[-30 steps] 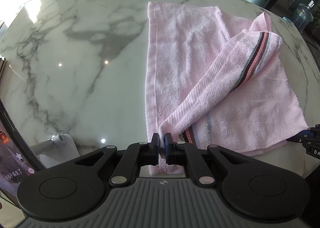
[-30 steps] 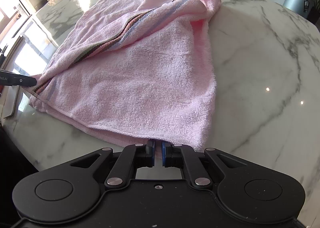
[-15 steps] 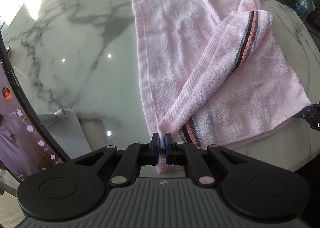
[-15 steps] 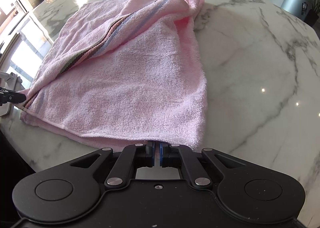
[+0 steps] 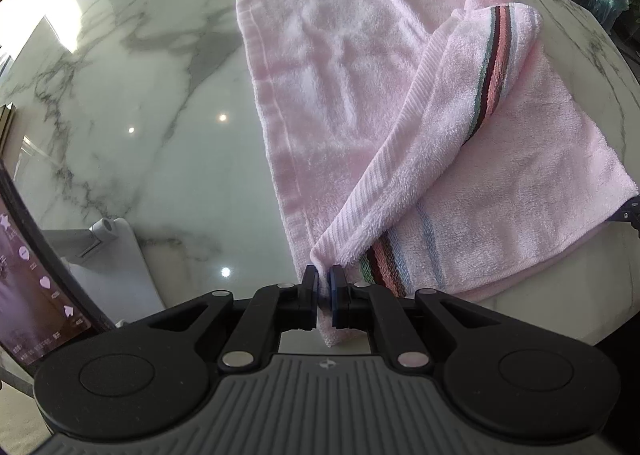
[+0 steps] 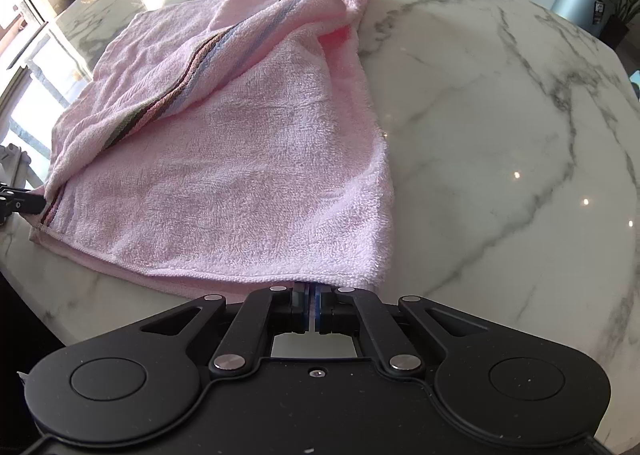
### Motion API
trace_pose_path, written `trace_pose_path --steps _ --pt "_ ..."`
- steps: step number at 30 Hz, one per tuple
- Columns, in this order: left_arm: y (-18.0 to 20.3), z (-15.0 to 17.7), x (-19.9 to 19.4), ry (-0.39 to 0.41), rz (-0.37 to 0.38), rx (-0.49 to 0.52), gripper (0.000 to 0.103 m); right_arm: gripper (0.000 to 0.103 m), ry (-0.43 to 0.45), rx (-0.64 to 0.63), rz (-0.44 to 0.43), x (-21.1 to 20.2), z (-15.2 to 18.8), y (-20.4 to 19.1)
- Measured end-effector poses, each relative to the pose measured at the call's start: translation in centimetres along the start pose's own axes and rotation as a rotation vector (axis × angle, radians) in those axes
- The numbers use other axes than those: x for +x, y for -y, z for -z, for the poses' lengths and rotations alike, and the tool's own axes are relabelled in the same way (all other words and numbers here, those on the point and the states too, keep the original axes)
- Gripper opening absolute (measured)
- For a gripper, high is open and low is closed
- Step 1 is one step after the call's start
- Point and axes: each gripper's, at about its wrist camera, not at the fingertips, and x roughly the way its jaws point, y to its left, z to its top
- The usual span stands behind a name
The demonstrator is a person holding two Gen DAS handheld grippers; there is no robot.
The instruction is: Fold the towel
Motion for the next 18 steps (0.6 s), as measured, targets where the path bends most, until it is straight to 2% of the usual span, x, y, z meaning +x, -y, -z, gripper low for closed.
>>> trace_pose_path --steps 8,18 --pt "3.8 -3.0 1.6 0.032 0.024 0.077 0.005 0.0 -0.019 0.059 0.054 -1.0 1.6 3.0" --pt "4.7 -3.4 2.2 0.042 0.024 0.11 0.005 0.0 -0.088 0.04 0.049 -1.5 1.9 3.9"
